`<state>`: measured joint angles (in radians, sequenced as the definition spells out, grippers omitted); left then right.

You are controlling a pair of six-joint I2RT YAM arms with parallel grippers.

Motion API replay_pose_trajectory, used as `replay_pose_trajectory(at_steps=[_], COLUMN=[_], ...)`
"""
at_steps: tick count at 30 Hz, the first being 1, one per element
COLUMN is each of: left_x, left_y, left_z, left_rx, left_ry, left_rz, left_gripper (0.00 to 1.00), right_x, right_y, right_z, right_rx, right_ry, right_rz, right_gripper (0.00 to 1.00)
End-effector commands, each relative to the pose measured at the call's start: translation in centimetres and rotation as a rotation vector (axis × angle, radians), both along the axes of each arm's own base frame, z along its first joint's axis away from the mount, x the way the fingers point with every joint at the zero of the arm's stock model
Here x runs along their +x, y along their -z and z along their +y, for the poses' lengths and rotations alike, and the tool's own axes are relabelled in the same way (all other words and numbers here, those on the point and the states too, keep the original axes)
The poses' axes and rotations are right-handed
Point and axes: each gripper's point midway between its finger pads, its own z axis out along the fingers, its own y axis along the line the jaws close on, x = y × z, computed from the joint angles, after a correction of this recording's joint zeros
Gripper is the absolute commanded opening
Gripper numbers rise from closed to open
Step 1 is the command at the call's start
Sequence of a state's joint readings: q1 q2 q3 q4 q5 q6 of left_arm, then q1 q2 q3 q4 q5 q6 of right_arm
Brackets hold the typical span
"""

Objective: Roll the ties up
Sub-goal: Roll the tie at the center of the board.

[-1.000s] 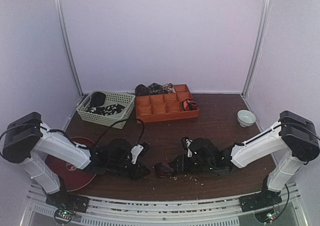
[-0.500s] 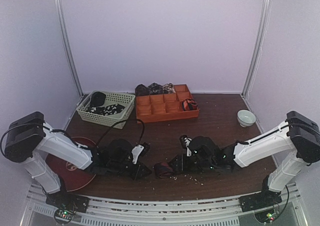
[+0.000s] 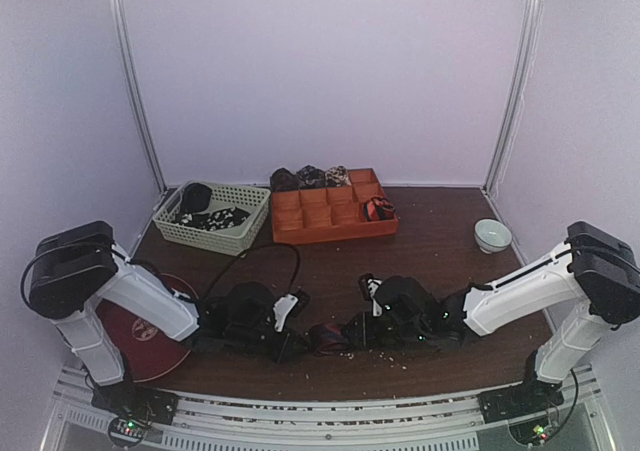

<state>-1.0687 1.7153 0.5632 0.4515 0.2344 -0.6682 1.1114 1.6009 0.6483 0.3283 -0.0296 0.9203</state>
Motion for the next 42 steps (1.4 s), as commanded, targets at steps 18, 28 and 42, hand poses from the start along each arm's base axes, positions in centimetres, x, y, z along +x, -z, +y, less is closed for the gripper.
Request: replay_pose_trajectory(at_steps=[18, 28, 42], left_x=[0.8, 2.5, 2.3], left_y=[-4.7, -6.9, -5.9], left_z=[-4.3, -3.9, -3.0], left_rx=[-0.125, -0.074, -0.046], left_ry=[0.114, 0.053, 0.036], left_rz=[-0.104, -0.176, -0.16], left_gripper=[0.04, 0.05, 0.06], right_x=[1.6, 1.0, -0.5], right_y=[2.1, 2.6, 1.9], right_z=[-1.0, 0.1, 1.5], right_rx=[-0.037, 0.067, 0.303], right_ry=[-0.003, 0.001, 0.029], right_rz=[-0.08, -0.004, 0.138], right_gripper=[0.19, 0.19, 0.2])
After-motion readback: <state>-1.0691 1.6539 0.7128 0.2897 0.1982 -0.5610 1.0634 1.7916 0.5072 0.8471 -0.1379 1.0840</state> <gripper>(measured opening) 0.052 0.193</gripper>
